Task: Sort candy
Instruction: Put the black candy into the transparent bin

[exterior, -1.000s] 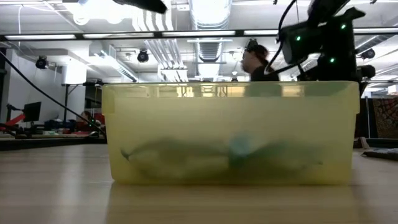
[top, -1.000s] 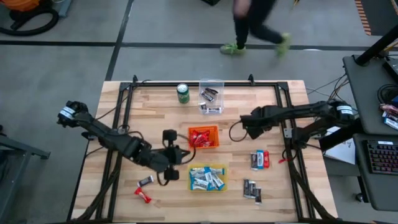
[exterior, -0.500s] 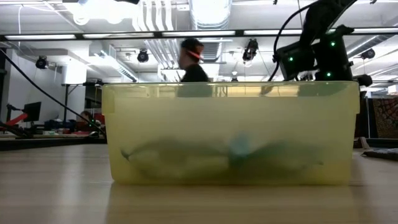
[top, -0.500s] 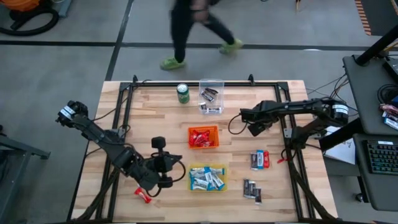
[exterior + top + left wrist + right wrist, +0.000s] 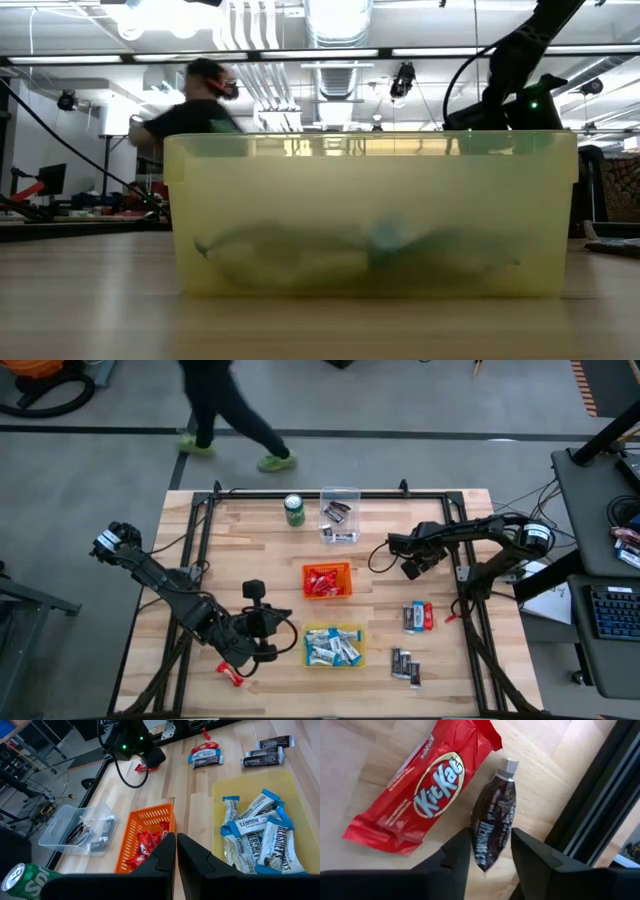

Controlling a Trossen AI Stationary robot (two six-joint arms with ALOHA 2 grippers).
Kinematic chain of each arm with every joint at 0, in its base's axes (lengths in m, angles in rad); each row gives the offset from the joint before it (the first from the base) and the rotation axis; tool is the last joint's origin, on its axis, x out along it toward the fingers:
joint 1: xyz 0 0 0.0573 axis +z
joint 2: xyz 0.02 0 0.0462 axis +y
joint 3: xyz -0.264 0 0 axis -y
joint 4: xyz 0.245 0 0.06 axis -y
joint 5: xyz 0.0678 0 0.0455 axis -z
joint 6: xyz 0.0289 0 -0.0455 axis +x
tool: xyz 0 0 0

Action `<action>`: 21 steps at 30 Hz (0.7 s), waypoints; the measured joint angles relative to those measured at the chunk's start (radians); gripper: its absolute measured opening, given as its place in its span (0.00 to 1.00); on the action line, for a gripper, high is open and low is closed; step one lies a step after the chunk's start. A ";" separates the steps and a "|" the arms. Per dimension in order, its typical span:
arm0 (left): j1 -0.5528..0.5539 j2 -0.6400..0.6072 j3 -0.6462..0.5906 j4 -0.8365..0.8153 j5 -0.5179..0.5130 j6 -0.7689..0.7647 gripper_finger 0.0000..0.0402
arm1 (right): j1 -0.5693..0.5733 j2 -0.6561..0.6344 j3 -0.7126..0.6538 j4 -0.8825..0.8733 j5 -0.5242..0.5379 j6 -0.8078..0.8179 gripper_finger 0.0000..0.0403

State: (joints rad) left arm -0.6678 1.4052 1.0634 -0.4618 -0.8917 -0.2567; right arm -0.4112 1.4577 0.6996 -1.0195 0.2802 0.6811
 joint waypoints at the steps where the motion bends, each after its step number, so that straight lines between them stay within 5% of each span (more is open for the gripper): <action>1: 0.000 0.000 0.000 0.000 0.000 0.000 0.00 | -0.002 0.001 -0.003 0.001 0.000 -0.002 0.28; 8: 0.000 0.000 0.000 0.000 0.000 -0.019 0.00 | -0.002 -0.024 -0.006 0.000 0.006 -0.013 0.05; 21: 0.000 0.000 0.000 0.000 0.000 -0.049 0.00 | -0.001 -0.219 0.097 0.014 0.072 -0.069 0.03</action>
State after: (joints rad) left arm -0.6678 1.4052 1.0634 -0.4615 -0.8917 -0.3054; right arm -0.4126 1.2392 0.7962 -1.0057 0.3519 0.6125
